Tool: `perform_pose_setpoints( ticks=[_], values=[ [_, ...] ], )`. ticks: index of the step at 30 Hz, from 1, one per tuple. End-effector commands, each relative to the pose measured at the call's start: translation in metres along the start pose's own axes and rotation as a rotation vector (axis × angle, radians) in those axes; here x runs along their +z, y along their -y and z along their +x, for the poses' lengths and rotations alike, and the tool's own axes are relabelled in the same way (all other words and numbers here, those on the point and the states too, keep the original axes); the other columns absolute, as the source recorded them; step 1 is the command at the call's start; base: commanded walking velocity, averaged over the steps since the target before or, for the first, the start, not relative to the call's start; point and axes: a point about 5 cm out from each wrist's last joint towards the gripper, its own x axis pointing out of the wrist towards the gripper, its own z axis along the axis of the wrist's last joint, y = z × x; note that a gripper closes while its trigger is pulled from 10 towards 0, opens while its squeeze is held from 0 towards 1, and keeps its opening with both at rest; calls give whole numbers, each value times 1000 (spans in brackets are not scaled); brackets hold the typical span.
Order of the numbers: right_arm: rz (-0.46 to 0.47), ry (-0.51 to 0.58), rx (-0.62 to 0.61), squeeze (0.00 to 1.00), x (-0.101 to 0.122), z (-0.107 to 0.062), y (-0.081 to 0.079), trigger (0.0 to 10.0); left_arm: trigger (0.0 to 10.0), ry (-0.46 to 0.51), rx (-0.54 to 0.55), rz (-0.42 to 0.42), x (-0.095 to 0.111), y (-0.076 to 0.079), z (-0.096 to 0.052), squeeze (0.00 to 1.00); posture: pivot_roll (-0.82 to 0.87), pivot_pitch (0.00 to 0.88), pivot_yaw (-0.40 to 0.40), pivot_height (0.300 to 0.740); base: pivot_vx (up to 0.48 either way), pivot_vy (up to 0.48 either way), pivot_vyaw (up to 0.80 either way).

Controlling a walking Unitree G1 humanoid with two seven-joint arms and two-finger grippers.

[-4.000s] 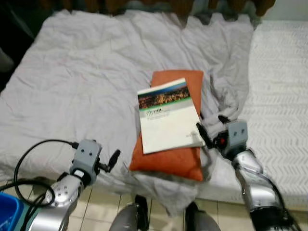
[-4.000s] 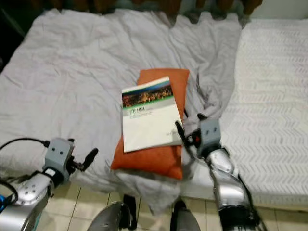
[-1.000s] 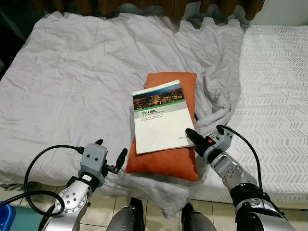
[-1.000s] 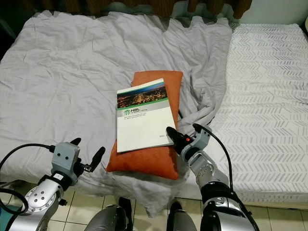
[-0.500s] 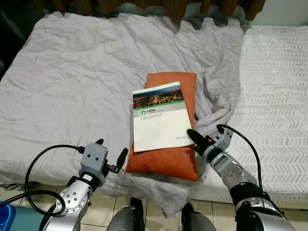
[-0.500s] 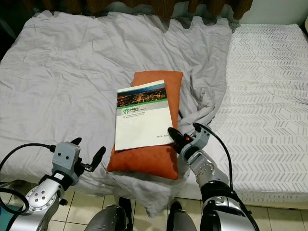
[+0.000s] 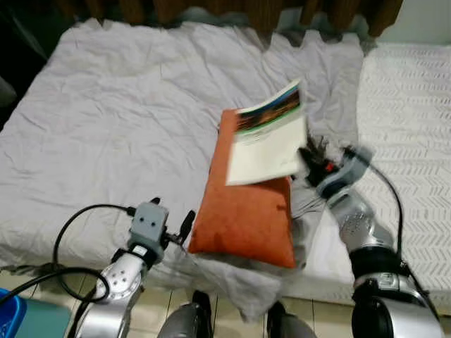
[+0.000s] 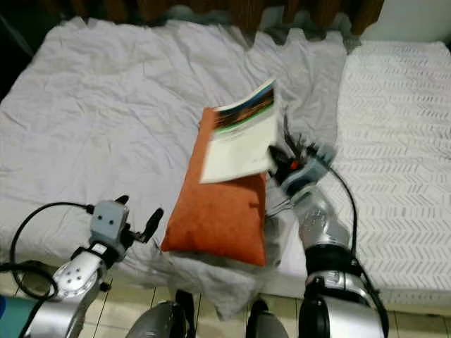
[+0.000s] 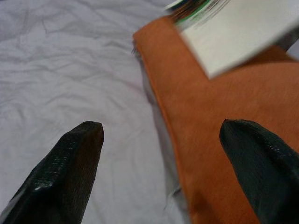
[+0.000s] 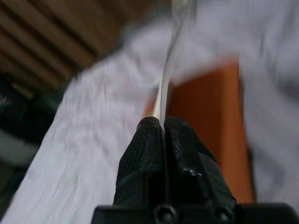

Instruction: Clean up the room

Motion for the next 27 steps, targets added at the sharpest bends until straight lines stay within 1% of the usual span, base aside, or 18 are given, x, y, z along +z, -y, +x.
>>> perform_pose_setpoints(
  ticks=[1, 4, 5, 6, 8, 9, 11, 12, 15, 17, 18, 21, 22, 23, 24, 25, 26, 27],
  values=[
    [-137, 117, -4, 0, 27, 1, -3, 0, 10000, -11, -2, -6, -4, 4, 2, 0, 6, 167, 18, 740, 0, 0, 0],
    [-308, 213, -95, 0, 45, -5, 0, 0, 10000, 1, 11, -18, -1, 7, 12, 0, -5, 110, 20, 740, 0, 0, 0],
    [-415, 271, -182, 0, 51, -12, 4, 0, 10000, 13, 30, -56, 2, 7, 17, 0, -12, 80, 19, 740, 0, 0, 0],
    [-415, 271, -182, 0, 51, -12, 4, 0, 10000, 13, 30, -56, 2, 7, 17, 0, -12, 80, 19, 740, 0, 0, 0],
    [-511, 284, -228, 0, 44, -21, 6, 0, 10000, 22, 44, -90, 2, 8, 23, 0, -18, 30, 17, 740, 0, 0, 0],
    [-511, 284, -228, 0, 44, -21, 6, 0, 10000, 22, 44, -90, 2, 8, 23, 0, -18, 30, 17, 740, 0, 0, 0],
    [-643, 292, -246, 0, 28, -37, 4, 0, 10000, 43, 55, -119, 6, 14, 28, 0, -17, 0, 17, 740, 0, 0, 0],
    [-643, 292, -246, 0, 28, -37, 4, 0, 10000, 43, 55, -119, 6, 14, 28, 0, -17, 0, 17, 740, 0, 0, 0],
    [-729, 291, -270, 0, 14, -52, 7, 0, 10000, 63, 63, -148, 10, 19, 33, 0, -22, 0, 18, 740, 0, 0, 0],
    [-843, 265, -277, 0, -2, -73, 12, 0, 10000, 89, 64, -155, 15, 23, 33, 0, -22, 0, 19, 740, 0, 0, 0],
    [-843, 265, -277, 0, -2, -73, 12, 0, 10000, 89, 64, -155, 15, 23, 33, 0, -22, 0, 19, 740, 0, 0, 0],
    [-901, 257, -285, 0, -7, -87, 17, 0, 10000, 93, 87, -159, 14, 20, 31, 0, -24, 0, 20, 740, 0, 0, 0],
    [-912, 239, -290, 0, -14, -98, 20, 0, 10000, 90, 105, -158, 11, 18, 25, 0, -31, 0, 22, 740, 0, 0, 0],
    [-912, 239, -290, 0, -14, -98, 20, 0, 10000, 90, 105, -158, 11, 18, 25, 0, -31, 0, 22, 740, 0, 0, 0],
    [-905, 222, -294, 0, -18, -102, 22, 0, 10000, 85, 117, -153, 9, 16, 21, 0, -35, 0, 23, 740, 0, 0, 0],
    [-852, 164, -311, 0, -30, -115, 29, 0, 10000, 62, 147, -139, -2, 10, 9, 0, -37, 0, 24, 740, 0, 0, 0],
    [-852, 164, -311, 0, -30, -115, 29, 0, 10000, 62, 147, -139, -2, 10, 9, 0, -37, 0, 24, 740, 0, 0, 0],
    [-816, 125, -328, 0, -38, -127, 33, 0, 10000, 34, 177, -147, -12, 5, -1, 0, -45, 0, 28, 740, 0, 0, 0]
  ],
)
